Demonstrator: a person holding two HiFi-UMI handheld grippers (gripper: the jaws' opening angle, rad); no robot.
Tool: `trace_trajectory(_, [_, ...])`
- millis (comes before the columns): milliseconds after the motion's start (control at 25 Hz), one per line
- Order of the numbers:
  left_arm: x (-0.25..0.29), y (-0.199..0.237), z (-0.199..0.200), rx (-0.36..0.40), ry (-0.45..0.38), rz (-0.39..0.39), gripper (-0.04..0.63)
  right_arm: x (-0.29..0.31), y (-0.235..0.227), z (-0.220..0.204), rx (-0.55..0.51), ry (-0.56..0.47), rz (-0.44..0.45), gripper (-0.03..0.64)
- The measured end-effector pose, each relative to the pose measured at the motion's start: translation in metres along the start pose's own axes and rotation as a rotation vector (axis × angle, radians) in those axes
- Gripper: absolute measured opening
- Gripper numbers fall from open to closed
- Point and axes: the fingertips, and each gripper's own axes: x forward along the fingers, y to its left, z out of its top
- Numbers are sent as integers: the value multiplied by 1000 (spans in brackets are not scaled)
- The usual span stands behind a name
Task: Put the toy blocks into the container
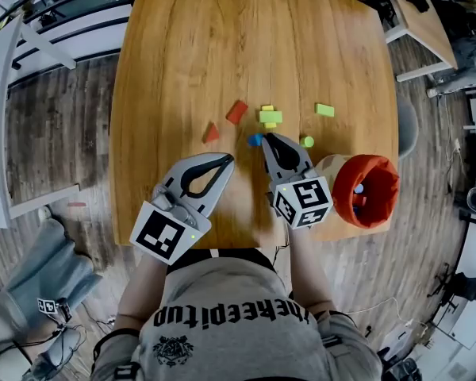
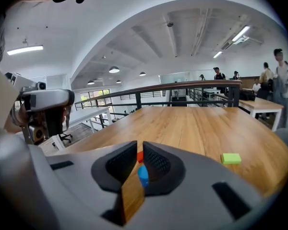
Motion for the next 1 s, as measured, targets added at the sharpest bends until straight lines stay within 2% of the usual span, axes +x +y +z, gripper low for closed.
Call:
trace_trajectory(320, [-1,11,-5,-20,10,10,14,16,-5,-27,4,93,-19,114])
trace_trajectory(640, [-3,20,-10,-33,19,23,14,29,-8,-48,-1,162,-25,141])
trace_trajectory(1000, [-7,26,-13,-36,24,35,14,36,-9,-63,2,219,-42,137])
